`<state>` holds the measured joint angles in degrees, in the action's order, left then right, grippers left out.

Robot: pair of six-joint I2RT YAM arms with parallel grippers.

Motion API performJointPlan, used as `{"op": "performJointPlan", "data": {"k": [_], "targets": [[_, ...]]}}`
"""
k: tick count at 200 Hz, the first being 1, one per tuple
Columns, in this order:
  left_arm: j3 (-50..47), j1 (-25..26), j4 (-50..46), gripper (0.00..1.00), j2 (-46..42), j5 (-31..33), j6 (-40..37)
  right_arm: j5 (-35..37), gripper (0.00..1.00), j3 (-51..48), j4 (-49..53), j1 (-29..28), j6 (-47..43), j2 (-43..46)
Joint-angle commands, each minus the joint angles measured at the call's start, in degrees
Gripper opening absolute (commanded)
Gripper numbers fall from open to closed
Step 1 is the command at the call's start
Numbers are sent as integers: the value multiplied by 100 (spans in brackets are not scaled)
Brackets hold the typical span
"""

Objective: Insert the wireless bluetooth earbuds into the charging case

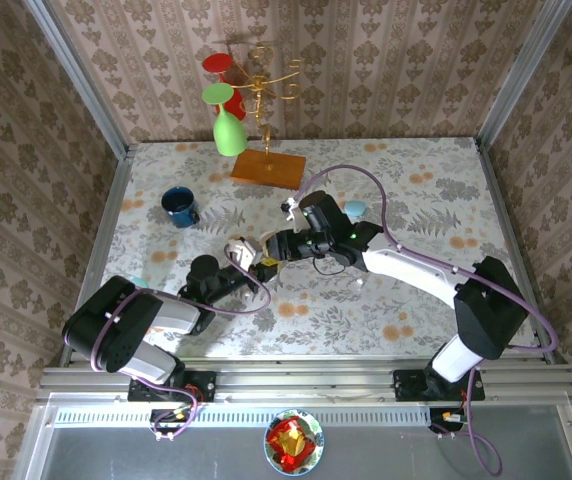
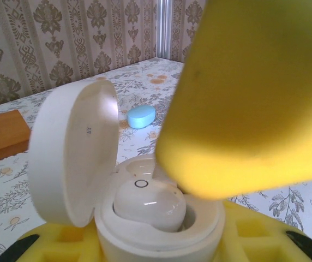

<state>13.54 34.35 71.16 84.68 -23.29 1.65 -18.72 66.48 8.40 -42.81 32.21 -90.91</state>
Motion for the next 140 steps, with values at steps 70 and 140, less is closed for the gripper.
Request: {"op": "performJointPlan", "data": {"k": [70, 140], "targets": [[-155, -177, 207, 2, -241, 996, 94, 1084, 45, -942, -549, 388, -126, 857], [-514, -280, 210, 2, -849, 1731, -111, 998, 45, 296, 83, 567, -172, -1002]]}}
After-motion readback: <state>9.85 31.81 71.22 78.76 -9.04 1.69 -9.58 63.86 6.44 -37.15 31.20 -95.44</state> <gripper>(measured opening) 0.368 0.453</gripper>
